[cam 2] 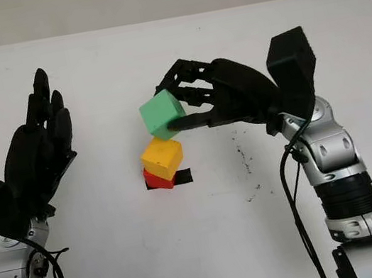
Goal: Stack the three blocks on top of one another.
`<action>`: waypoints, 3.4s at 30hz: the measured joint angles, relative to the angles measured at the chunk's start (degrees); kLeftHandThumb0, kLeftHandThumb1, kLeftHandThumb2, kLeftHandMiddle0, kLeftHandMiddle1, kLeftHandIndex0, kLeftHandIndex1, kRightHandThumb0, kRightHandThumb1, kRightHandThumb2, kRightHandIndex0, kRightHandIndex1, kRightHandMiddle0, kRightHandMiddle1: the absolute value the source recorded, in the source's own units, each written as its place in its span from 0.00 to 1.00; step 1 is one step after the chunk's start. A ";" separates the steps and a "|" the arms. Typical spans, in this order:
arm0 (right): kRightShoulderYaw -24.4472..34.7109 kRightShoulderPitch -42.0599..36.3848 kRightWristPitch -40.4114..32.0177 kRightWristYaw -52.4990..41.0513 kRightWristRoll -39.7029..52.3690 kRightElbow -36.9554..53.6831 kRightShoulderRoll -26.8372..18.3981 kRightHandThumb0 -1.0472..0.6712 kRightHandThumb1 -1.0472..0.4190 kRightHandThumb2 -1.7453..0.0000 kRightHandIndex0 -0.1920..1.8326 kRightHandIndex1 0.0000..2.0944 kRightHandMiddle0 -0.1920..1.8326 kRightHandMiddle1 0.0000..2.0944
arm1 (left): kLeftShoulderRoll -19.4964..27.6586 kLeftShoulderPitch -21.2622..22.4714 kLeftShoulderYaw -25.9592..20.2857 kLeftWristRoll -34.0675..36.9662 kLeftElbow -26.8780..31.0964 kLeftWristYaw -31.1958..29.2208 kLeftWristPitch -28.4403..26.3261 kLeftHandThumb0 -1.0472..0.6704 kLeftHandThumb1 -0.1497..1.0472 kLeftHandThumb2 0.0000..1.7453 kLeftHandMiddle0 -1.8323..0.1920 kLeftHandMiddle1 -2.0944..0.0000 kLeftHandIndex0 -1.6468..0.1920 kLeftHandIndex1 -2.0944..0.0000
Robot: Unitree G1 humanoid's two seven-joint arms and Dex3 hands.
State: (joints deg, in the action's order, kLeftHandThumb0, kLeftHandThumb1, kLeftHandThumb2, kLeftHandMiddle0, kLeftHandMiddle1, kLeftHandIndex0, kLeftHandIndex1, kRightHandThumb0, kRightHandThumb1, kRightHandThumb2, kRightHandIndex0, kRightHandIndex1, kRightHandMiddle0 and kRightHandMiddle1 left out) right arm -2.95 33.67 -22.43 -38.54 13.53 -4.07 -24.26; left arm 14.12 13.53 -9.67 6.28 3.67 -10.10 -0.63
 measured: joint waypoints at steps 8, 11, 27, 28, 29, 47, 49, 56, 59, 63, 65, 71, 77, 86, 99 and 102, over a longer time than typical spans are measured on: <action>-0.05 -0.07 -0.96 -1.70 0.76 0.42 0.09 0.32 0.06 0.97 0.21 0.02 0.24 0.78 | 0.01 0.00 0.03 0.13 0.00 -0.02 -0.03 0.19 1.00 0.35 1.00 1.00 1.00 1.00; 0.00 -0.12 -1.46 -1.84 2.18 0.48 1.03 0.32 0.06 0.97 0.22 0.02 0.25 0.78 | 0.01 0.00 0.08 -0.18 -0.02 -0.01 0.40 0.19 1.00 0.35 1.00 1.00 1.00 1.00; -2.10 -1.84 10.11 -2.04 -4.12 -0.21 1.34 0.29 0.06 0.97 0.23 0.03 0.27 0.77 | 0.01 -0.03 0.25 -0.68 -0.06 0.40 0.65 0.18 1.00 0.33 1.00 1.00 1.00 1.00; -2.34 -1.84 11.21 -2.14 -4.80 -0.47 1.16 0.29 0.06 0.97 0.23 0.02 0.27 0.76 | 0.01 -0.05 0.24 -0.76 -0.06 0.55 0.65 0.18 1.00 0.33 1.00 1.00 1.00 1.00; -2.57 -1.84 12.21 -2.23 -5.41 -0.81 1.04 0.29 0.06 0.97 0.23 0.02 0.27 0.76 | 0.01 -0.08 0.25 -0.79 -0.06 0.61 0.66 0.18 1.00 0.33 1.00 1.00 1.00 1.00; -3.15 -1.80 13.43 -4.04 -9.44 -1.19 -1.04 0.26 0.07 0.97 0.17 0.01 0.13 0.50 | 0.01 -0.19 0.25 -0.59 -0.06 0.31 0.69 0.18 1.00 0.32 1.00 1.00 1.00 1.00; -3.25 -1.81 13.43 -3.85 -10.01 -0.86 -1.16 0.24 0.08 0.97 0.14 0.01 0.11 0.44 | 0.02 -0.23 0.24 -0.58 -0.06 0.17 0.68 0.18 1.00 0.31 1.00 1.00 1.00 1.00; -3.69 -1.71 12.76 -7.93 -8.83 0.09 -2.53 0.14 0.11 0.97 0.00 0.00 0.00 0.02 | 0.03 -0.40 0.23 -0.63 -0.06 0.26 0.46 0.17 1.00 0.31 1.00 1.00 1.00 1.00; -3.75 -1.69 13.74 -9.00 -9.10 0.66 -3.41 0.10 0.13 0.98 0.00 0.00 0.00 0.00 | 0.03 -0.41 0.24 -0.73 -0.06 0.27 0.45 0.16 1.00 0.30 1.00 1.00 1.00 1.00; -3.38 -1.57 16.89 -11.25 -8.06 2.18 -4.69 0.03 0.14 0.97 0.00 0.00 0.00 0.00 | 0.03 -0.41 0.25 -0.75 -0.06 0.27 0.41 0.16 1.00 0.30 1.00 1.00 1.00 1.00; -2.69 -1.48 17.93 -12.74 -6.63 2.47 -5.44 0.02 0.14 0.97 0.00 0.00 0.00 0.00 | 0.03 -0.43 0.30 -0.87 -0.06 0.29 0.41 0.16 1.00 0.29 1.00 1.00 1.00 1.00; 1.95 -0.78 17.48 -16.99 1.30 2.91 -8.04 0.06 0.16 0.97 0.00 0.00 0.00 0.00 | 0.02 -0.79 0.32 -1.51 -0.04 1.02 -0.04 0.15 1.00 0.29 1.00 1.00 1.00 1.00; 9.93 -3.93 14.16 0.92 5.82 7.15 -0.93 0.08 0.00 0.66 0.00 0.00 0.00 0.00 | -0.06 -0.78 0.27 -0.85 -0.15 0.65 0.74 0.17 1.00 0.31 1.00 1.00 1.00 1.00; 8.42 -9.18 9.67 15.00 1.11 2.60 6.64 0.16 0.00 0.57 0.00 0.00 0.00 0.00 | -0.42 -0.64 0.33 -0.21 -2.46 -0.12 3.29 0.20 1.00 0.37 1.00 1.00 1.00 1.00; 5.00 -10.98 7.79 17.88 -2.61 -3.03 10.32 0.16 0.00 0.56 0.00 0.00 0.00 0.00 | -1.22 -0.53 0.89 0.51 -2.59 -0.22 3.38 0.18 1.00 0.37 1.00 1.00 1.00 1.00; 5.31 -11.22 8.06 18.08 -2.55 -3.03 10.36 0.16 0.00 0.55 0.00 0.00 0.00 0.00 | -1.26 -0.54 1.05 0.54 -2.57 -0.23 3.44 0.18 1.00 0.37 1.00 1.00 1.00 1.00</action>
State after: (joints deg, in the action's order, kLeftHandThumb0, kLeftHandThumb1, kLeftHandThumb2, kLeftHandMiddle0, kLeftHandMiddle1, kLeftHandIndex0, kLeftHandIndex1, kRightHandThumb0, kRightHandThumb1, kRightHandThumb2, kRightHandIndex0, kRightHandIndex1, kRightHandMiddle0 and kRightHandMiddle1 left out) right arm 2.37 22.45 -14.37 -20.47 10.98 -7.10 -13.90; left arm 12.86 12.99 -8.62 6.82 1.10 -10.33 2.81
